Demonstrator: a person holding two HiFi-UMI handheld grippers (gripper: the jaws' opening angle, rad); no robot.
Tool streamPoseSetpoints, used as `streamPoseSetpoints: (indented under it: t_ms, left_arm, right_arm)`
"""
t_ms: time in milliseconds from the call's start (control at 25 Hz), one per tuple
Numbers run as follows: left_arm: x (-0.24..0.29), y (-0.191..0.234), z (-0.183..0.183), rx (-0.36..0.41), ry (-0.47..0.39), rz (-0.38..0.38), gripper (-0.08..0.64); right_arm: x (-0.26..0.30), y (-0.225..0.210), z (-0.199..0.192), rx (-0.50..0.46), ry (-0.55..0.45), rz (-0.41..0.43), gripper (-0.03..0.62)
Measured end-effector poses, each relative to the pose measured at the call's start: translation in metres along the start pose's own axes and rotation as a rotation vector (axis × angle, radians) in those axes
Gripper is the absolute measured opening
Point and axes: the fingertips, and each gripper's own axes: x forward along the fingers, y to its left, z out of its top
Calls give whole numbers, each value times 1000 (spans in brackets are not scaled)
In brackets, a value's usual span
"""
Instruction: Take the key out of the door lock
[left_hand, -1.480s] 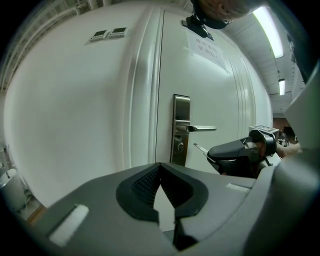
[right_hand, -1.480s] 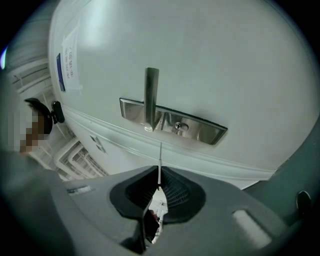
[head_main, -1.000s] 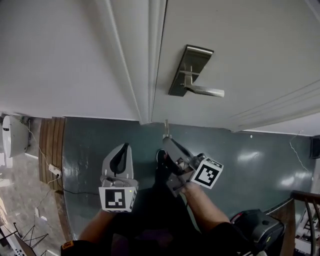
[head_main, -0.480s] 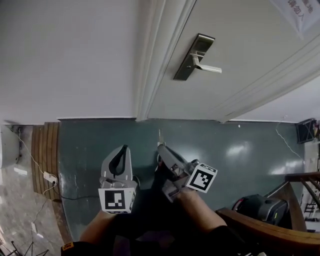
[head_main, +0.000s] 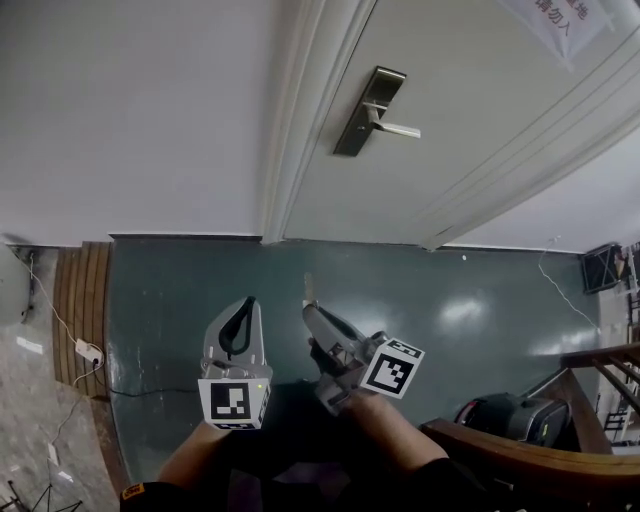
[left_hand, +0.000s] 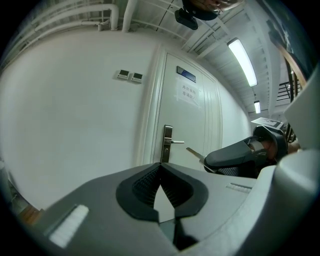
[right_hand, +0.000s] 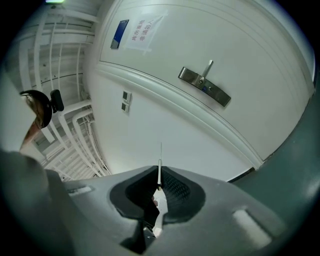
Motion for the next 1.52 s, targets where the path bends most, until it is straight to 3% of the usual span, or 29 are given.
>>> streamPoseSetpoints:
  t_ms: [320,640,1200,1520]
  left_arm:
    - [-28,-80,-12,-4,52,-13,18]
    - [-66,-148,-43,53,145,13,18]
    - [-124,-111,-33,23,85,78,18]
    - [-155,-79,-39,-26,82,39,18]
  right_arm:
    - [-87,-12,-9,8,-33,-10,17]
    - [-156,-32,-30,-1,-12,-11,17]
    - [-148,16,-69,-80,-7,-14,17]
    - [-134,43,-122,-72,13,-70,17]
